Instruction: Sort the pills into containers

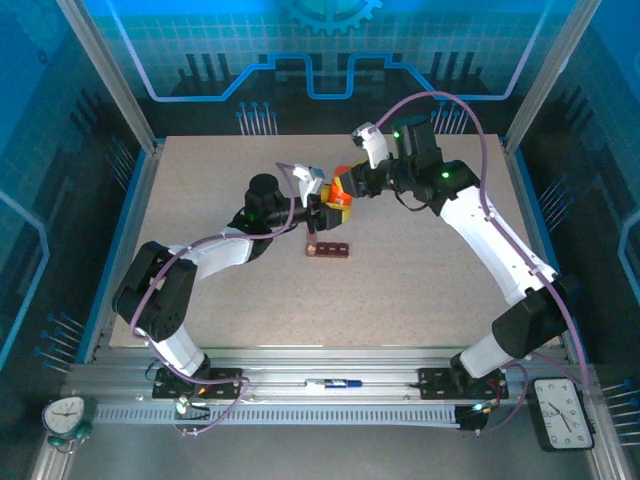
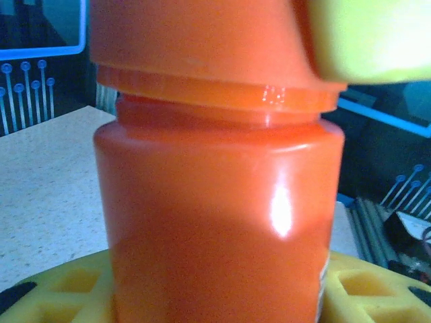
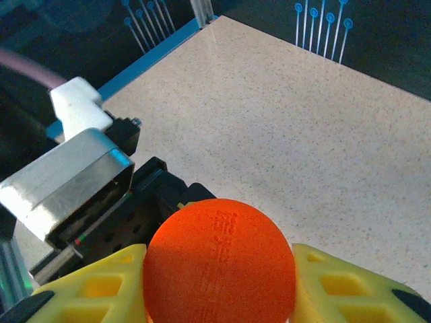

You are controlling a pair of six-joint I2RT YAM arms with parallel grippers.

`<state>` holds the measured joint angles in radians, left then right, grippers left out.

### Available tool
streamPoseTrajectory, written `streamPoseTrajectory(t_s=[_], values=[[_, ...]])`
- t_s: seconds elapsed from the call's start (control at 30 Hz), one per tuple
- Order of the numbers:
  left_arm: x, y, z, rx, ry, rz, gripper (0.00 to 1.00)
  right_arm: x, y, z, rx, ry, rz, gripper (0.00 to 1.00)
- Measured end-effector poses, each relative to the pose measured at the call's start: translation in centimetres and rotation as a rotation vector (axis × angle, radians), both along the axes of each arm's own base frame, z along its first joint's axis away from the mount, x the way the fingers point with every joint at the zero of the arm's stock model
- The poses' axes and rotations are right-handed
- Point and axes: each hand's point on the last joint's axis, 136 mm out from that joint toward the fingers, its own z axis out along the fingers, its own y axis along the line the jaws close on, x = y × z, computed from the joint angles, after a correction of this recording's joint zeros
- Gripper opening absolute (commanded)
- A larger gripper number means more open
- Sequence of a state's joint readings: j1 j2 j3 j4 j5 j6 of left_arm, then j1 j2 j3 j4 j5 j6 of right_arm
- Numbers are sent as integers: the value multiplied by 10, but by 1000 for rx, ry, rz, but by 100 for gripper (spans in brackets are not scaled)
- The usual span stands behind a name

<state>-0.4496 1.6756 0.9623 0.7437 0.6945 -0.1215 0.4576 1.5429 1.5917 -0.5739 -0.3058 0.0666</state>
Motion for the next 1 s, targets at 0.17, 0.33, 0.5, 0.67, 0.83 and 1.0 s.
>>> streamPoseTrajectory(t_s=[0.17,0.33,0.5,0.67,0.83,1.0], values=[[5,3,-9,37,-22,50,14,4,3,-9,67,89,-95,36],[7,5,-11,57,-30,74,14,6,4,-12,85,119,-165,36],[9,6,-13,62,-27,86,14,8,4,-13,81,121,-204,38],[9,6,-13,63,-26,88,14,7,4,-12,60,107,-203,39],[8,5,-11,65,-47,84,14,4,4,-10,14,76,-185,38],[8,5,-11,66,-49,86,14,3,5,-10,12,79,-195,39]])
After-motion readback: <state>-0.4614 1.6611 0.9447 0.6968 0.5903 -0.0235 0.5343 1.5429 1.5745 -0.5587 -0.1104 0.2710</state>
